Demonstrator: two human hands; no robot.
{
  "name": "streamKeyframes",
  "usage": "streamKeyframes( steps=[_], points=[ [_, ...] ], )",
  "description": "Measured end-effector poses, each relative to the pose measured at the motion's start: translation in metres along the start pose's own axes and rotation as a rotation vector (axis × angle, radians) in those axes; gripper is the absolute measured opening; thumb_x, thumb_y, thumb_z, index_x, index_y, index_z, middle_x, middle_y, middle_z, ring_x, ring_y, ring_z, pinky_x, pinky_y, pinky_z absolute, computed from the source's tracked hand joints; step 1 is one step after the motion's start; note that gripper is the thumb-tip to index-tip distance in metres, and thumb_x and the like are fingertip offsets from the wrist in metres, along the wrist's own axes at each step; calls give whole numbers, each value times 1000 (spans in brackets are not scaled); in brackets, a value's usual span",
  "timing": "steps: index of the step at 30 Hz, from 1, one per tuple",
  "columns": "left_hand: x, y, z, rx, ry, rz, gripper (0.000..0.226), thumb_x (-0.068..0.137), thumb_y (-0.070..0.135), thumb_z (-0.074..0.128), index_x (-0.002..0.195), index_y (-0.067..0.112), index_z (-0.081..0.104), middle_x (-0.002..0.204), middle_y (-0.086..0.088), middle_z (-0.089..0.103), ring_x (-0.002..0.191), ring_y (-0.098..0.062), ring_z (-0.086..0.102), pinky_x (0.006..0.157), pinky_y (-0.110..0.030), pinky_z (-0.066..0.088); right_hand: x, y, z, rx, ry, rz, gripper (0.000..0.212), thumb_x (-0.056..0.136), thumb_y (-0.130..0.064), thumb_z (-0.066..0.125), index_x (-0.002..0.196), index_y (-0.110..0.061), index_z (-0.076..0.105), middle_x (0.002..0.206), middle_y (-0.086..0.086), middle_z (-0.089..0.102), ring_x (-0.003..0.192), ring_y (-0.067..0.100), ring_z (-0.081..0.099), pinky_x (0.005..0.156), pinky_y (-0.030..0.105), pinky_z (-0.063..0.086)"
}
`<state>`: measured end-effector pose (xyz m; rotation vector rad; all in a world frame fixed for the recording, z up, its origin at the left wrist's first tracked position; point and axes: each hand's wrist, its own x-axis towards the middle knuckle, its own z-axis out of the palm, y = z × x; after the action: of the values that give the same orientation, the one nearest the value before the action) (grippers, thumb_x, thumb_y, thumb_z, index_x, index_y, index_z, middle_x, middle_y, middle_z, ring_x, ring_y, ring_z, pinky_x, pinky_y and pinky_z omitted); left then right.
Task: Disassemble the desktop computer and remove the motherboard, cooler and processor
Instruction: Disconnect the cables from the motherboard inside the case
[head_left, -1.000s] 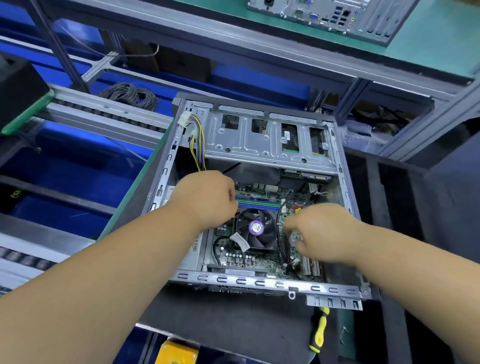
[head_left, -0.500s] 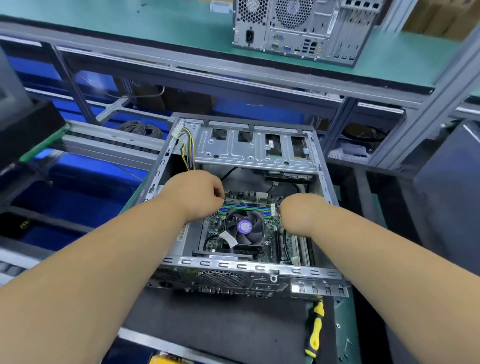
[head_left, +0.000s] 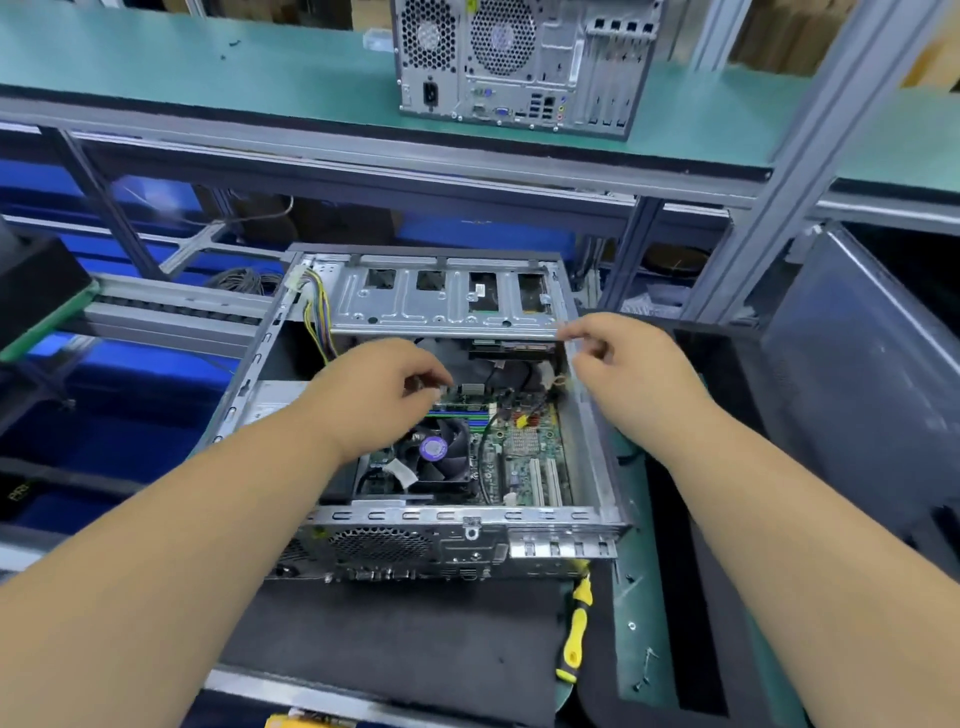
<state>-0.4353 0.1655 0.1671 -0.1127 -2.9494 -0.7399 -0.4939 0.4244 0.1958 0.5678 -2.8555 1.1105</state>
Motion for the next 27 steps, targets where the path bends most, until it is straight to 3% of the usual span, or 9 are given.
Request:
streamKeyframes(
  steps=[4, 12, 16, 20, 24, 27],
  points=[
    [-4, 29, 8, -79, -6, 16, 17, 88, 25, 65, 99, 36, 71, 90, 22, 59, 87, -4, 59, 83, -28, 49, -20, 41, -12, 93, 84, 237, 17, 89, -20, 52, 90, -36, 60, 81, -8, 58, 62, 11, 54, 55, 29, 41],
    [-6, 61, 26, -68, -100, 43, 14, 92, 28, 62, 97, 39, 70, 93, 25, 55, 85, 2, 56, 78, -24, 46, -60, 91, 8, 56, -84, 504, 15, 87, -21, 51, 84, -33, 60, 82, -5, 65, 66, 13, 59, 53, 25, 43],
    [-7, 62, 31, -83, -122, 52, 13, 92, 30, 62, 96, 40, 70, 94, 27, 55, 84, 4, 55, 75, -23, 44, -78, 101, 29, 15, -158, 567, 9, 86, -21, 52, 86, -24, 61, 84, 2, 69, 71, 20, 62, 68, 33, 53],
    [-13, 56, 30, -104, -138, 79, 13, 92, 30, 62, 97, 40, 69, 101, 23, 57, 90, 0, 55, 83, -26, 46, -91, 102, 51, -15, -211, 657, 6, 83, -14, 55, 79, -18, 55, 86, 9, 68, 80, 29, 66, 80, 44, 58],
    [-25, 47, 20, -125, -142, 68, 14, 92, 28, 61, 100, 37, 71, 104, 19, 59, 93, -5, 59, 86, -33, 51, -101, 97, 70, -35, -288, 765, 9, 82, -8, 58, 82, -16, 53, 75, 10, 63, 65, 27, 62, 65, 34, 54],
    [-36, 39, 10, -192, -132, 21, 15, 92, 23, 62, 98, 33, 71, 108, 15, 61, 87, -10, 65, 83, -36, 54, -106, 92, 80, -5, -270, 802, 16, 82, -6, 61, 74, -17, 53, 69, 2, 60, 63, 21, 59, 65, 29, 53]
  ],
)
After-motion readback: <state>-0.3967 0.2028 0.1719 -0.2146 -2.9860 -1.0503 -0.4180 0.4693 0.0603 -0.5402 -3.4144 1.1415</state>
